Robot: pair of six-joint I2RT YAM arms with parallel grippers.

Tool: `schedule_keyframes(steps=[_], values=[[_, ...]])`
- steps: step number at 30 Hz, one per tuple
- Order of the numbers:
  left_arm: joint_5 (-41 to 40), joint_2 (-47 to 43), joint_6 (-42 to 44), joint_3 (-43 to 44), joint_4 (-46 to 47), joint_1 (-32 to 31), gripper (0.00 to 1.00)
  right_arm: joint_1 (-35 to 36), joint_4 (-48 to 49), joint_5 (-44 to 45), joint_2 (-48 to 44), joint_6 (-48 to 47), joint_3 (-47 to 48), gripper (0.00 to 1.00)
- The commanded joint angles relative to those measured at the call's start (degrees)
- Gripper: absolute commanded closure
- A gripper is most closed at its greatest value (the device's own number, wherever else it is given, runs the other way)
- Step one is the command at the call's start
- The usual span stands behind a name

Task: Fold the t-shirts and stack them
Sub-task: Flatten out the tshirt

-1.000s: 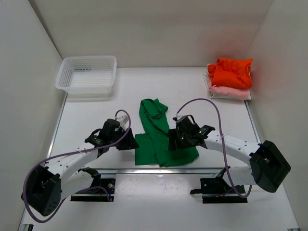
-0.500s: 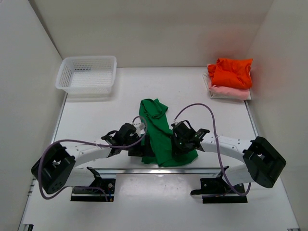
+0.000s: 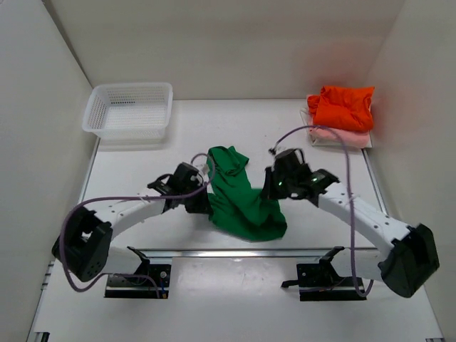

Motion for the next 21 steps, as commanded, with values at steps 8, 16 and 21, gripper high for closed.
schedule_keyframes(steps=[8,16,21], values=[[-10.0,-7.5,12.6,36.4,-24.1,13.9,1.00,-23.8,-6.7,-9.2,-13.4,-7.7,22.5,1.00],[-13.7,0.3,14.7,57.3,-30.0,18.0,1.00,-24.6,-13.2,-4.6,-18.3,-9.8,25.9,1.00],[-15.2,16.9,16.8,83.1,-36.6,17.3,1.00,-25.0,-16.5,-7.6,-21.1,-12.1,24.0,1.00]])
